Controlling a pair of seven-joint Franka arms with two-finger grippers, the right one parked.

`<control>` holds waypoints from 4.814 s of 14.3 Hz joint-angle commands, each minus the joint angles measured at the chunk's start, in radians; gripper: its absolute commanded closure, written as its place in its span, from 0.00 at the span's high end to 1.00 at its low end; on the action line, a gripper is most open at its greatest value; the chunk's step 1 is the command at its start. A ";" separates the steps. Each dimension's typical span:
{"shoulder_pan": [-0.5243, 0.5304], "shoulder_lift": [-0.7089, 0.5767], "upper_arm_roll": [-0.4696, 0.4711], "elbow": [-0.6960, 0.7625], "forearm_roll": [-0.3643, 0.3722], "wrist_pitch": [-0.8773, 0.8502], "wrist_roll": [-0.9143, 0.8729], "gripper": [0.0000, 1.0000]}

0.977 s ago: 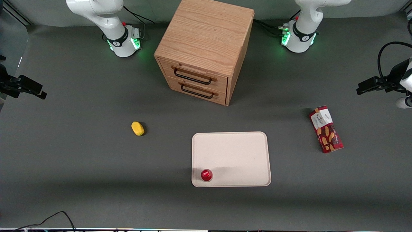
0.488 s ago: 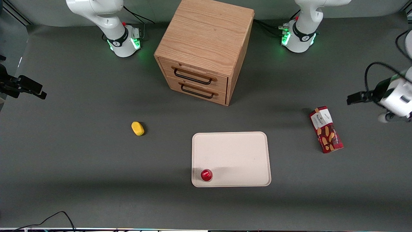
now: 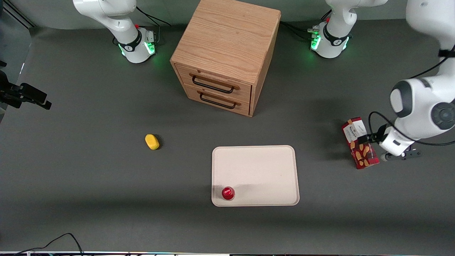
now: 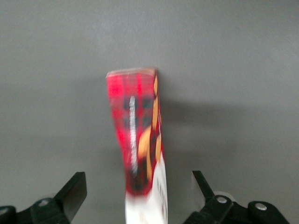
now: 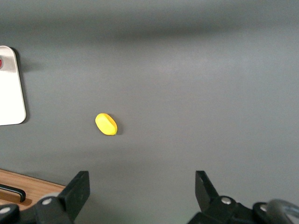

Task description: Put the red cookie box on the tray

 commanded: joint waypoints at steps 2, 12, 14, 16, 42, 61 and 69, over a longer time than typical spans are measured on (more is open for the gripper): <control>-0.001 0.100 -0.001 0.007 -0.077 0.132 0.036 0.88; -0.008 0.029 -0.001 -0.051 -0.109 0.084 0.035 0.00; -0.010 -0.001 -0.003 -0.040 -0.109 0.022 0.024 0.00; -0.017 -0.073 -0.003 0.004 -0.109 -0.142 0.001 0.00; -0.180 0.270 -0.277 0.544 0.101 -0.123 -0.837 0.00; -0.203 0.310 -0.285 0.656 0.141 -0.400 -0.748 1.00; -0.093 0.019 -0.210 0.685 0.007 -0.874 -0.375 1.00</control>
